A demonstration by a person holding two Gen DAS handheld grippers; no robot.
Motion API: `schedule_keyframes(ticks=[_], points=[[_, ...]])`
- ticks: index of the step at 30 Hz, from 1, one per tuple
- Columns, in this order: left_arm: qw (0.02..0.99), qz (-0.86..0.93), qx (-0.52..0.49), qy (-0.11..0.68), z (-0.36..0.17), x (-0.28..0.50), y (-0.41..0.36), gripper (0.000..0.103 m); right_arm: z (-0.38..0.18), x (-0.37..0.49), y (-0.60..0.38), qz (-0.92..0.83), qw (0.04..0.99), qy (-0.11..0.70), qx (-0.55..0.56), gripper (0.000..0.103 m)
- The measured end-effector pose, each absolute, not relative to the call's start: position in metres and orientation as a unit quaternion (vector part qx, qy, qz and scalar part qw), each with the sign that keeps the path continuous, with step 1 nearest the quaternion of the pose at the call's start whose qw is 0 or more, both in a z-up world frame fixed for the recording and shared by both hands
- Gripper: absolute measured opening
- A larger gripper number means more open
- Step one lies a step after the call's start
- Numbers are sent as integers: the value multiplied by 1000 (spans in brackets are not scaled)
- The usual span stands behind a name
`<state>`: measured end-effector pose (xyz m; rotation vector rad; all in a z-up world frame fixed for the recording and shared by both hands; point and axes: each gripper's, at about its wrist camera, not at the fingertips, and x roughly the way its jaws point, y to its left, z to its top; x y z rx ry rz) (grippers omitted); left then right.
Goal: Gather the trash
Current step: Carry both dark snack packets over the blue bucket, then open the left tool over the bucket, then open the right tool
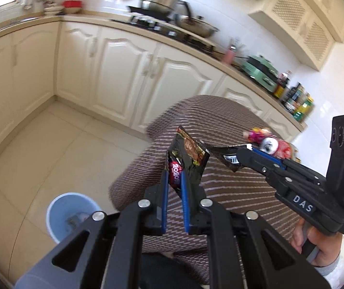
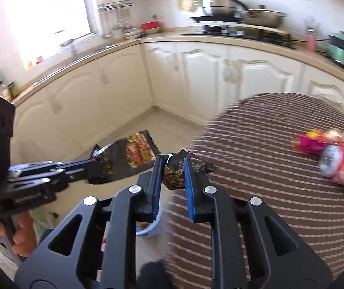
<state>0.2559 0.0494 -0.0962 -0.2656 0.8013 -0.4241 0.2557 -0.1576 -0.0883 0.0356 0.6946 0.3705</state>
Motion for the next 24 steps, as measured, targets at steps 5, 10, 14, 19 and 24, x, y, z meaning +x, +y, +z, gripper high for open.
schedule_keyframes(ticks=[5,10,14,19,24], points=[[892,-133,-148,406,-130,257,120,9,-116,279,-87,238,900,366,15,18],[879,-67,-160,443,-178,270,173,9,-161,302,-19,277,871,405,7,18],[863,-32,-173,474,-221,286,202,10,-208,324,26,293,845,447,9,18],[848,-8,-185,497,-262,307,218,10,-256,344,55,290,825,485,10,18],[827,-39,-219,515,-303,326,229,29,-286,356,65,274,818,505,14,18]])
